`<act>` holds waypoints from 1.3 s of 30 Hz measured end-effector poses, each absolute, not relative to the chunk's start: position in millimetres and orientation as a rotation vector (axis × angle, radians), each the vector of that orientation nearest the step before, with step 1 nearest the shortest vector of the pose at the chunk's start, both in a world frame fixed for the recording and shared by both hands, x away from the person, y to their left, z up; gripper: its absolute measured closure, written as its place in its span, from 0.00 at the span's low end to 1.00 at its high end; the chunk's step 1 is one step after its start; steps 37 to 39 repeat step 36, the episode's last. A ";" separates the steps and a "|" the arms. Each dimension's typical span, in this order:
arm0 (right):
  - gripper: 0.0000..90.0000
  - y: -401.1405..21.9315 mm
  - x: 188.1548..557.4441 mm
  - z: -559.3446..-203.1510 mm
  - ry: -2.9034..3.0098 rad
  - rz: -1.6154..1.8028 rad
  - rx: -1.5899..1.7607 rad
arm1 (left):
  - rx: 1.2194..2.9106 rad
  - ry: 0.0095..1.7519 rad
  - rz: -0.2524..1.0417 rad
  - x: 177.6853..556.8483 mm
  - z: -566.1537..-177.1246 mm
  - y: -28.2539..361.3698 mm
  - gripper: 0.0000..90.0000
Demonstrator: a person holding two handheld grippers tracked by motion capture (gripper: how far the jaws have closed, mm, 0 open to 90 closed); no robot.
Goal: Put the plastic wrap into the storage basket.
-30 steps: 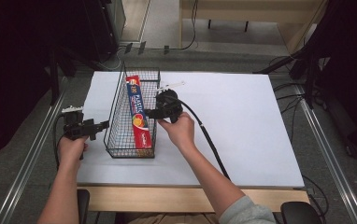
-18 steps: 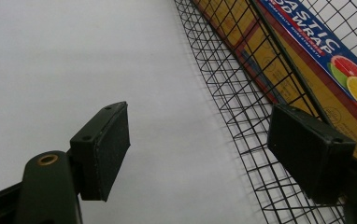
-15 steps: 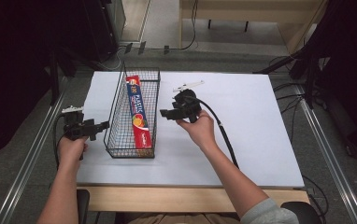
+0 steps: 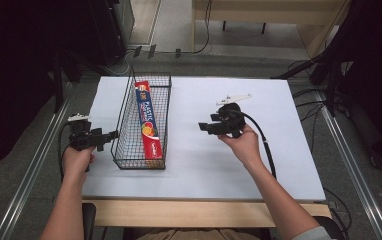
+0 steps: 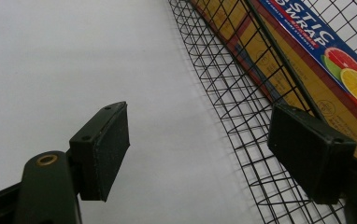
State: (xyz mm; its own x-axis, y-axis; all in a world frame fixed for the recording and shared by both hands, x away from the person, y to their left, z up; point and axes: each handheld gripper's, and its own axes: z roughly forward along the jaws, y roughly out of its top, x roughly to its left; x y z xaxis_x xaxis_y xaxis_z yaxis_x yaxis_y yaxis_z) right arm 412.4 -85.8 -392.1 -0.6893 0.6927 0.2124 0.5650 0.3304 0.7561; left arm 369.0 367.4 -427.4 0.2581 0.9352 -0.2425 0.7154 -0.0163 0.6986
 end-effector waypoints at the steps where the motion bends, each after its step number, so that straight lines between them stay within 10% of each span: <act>1: 0.43 -90.7 410.5 -392.4 2.428 1.292 1.148 | 1.785 1.511 0.373 368.8 -427.2 367.4 0.24; 39: 0.43 -160.8 405.0 -426.2 2.336 1.262 1.269 | 1.750 1.494 0.358 371.7 -428.3 368.0 0.24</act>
